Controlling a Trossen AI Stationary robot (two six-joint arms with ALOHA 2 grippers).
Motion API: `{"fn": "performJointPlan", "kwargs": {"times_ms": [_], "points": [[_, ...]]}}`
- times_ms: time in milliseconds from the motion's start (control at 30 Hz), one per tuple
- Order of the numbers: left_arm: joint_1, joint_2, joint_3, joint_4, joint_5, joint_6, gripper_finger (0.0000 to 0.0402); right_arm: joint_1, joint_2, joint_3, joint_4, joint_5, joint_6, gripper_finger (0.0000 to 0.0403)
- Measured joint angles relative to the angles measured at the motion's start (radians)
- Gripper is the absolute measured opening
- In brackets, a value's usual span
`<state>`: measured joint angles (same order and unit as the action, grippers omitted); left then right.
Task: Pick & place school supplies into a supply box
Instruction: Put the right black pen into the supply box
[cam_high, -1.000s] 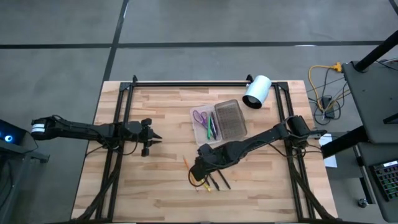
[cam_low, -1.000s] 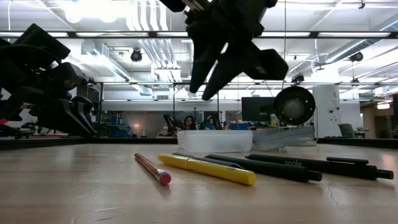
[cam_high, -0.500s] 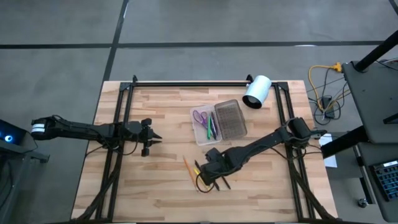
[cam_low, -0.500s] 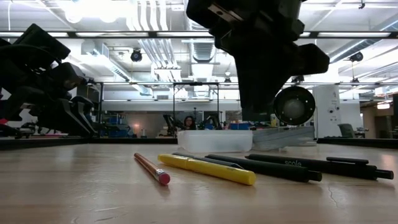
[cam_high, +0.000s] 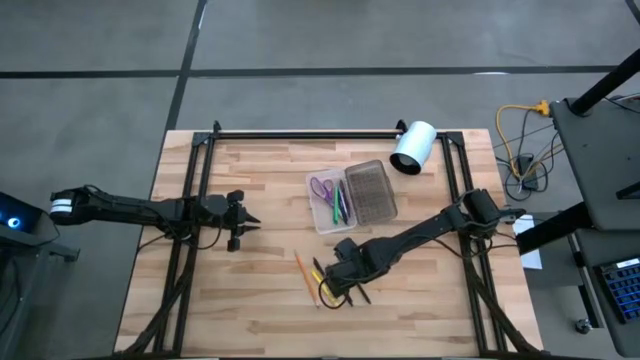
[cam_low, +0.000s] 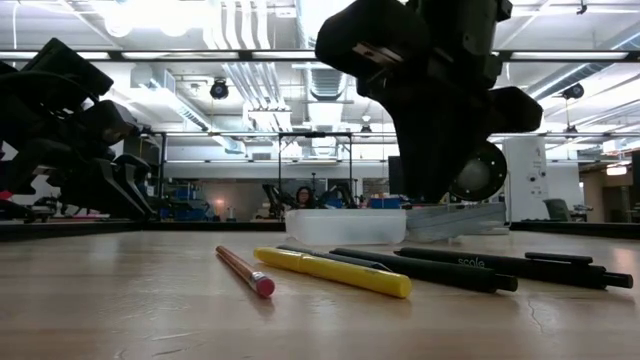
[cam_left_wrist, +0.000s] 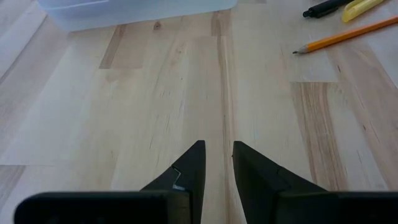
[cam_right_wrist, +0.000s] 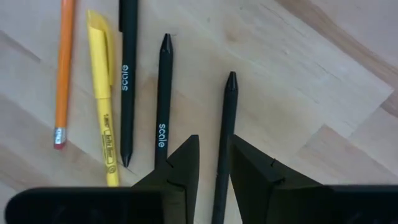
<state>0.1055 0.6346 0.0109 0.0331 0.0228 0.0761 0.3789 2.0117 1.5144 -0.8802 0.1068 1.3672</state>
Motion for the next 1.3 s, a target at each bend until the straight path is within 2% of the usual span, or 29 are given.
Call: {"fn": "performJointPlan", "kwargs": {"times_ms": [267, 933, 1133, 1300], "points": [[0.0, 0.0, 0.0, 0.0, 0.0, 0.0, 0.0067, 0.003, 0.0, -0.021, 0.017, 0.001, 0.029, 0.0068], [0.0, 0.0, 0.0, 0.0, 0.0, 0.0, 0.0067, 0.01, 0.001, -0.181, 0.147, -0.018, 0.024, 0.0068], [0.0, 0.0, 0.0, 0.0, 0.0, 0.0, 0.0067, 0.01, -0.004, -0.209, 0.166, -0.026, 0.115, 0.0068], [0.0, 0.0, 0.0, 0.0, 0.0, 0.0, 0.0066, 0.009, -0.004, -0.211, 0.165, -0.027, 0.126, 0.0065]]}}
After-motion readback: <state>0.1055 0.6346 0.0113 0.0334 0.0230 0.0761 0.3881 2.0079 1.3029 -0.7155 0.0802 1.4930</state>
